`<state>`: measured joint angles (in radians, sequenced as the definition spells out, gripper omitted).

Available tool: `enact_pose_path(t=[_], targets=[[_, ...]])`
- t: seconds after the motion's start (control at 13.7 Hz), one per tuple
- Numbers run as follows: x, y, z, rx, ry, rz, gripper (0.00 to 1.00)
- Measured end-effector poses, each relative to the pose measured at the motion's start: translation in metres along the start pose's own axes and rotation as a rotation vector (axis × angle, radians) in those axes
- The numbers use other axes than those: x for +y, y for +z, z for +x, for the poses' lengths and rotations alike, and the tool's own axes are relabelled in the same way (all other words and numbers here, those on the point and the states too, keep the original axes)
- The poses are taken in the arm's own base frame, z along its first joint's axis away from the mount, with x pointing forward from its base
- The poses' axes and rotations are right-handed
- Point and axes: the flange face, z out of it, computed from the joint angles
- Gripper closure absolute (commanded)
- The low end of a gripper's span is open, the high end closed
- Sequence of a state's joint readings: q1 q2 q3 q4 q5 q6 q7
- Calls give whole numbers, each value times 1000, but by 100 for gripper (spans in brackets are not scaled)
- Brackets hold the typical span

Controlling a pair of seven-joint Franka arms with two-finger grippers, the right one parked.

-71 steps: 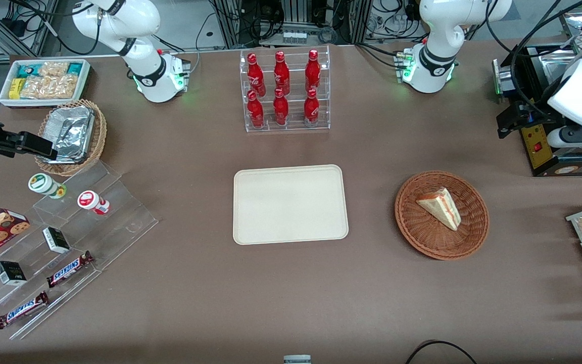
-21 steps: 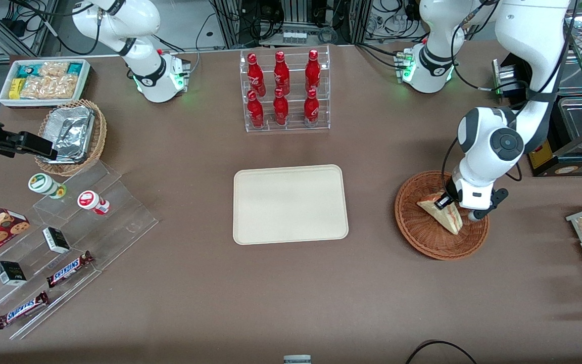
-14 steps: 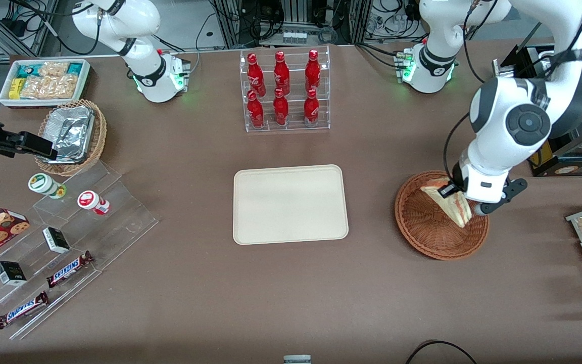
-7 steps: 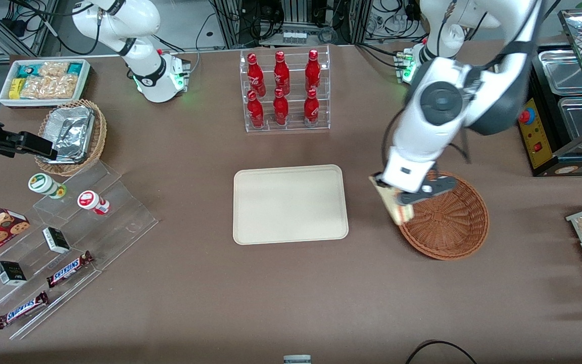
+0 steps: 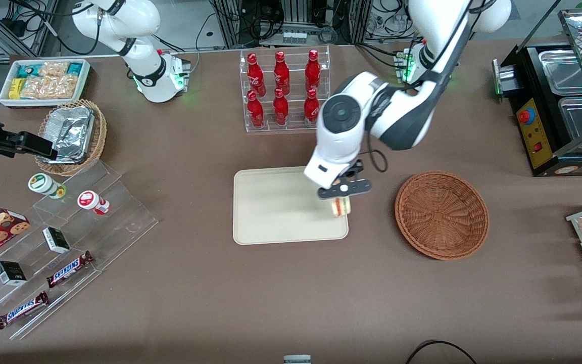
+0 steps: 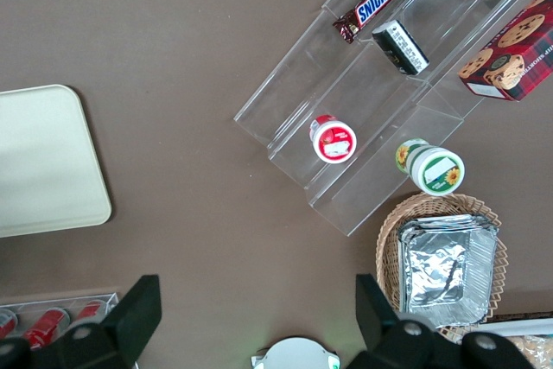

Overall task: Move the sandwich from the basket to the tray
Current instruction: 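Carry the sandwich with the left gripper over the cream tray, then lower the sandwich onto the tray center with the left gripper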

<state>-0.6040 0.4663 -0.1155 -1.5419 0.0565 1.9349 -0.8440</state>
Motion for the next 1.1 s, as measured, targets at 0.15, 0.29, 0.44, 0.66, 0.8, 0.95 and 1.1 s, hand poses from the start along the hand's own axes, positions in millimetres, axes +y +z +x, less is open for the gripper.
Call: enact_pose_path(t=[0.15,0.29,0.44,0.66,0.8,0.95,1.1], targets=[[31,27,-5,10,36,-20,100],[58,56,-19,16,75,-36,100],[80,82,-34,21,110,-47,100],[95,110,-46,14,135,-46,100],[98,120,-47,9,138,-42,100],[102,126,-42,9,136,-45,100],[106,132,-39,8,134,-46,100]])
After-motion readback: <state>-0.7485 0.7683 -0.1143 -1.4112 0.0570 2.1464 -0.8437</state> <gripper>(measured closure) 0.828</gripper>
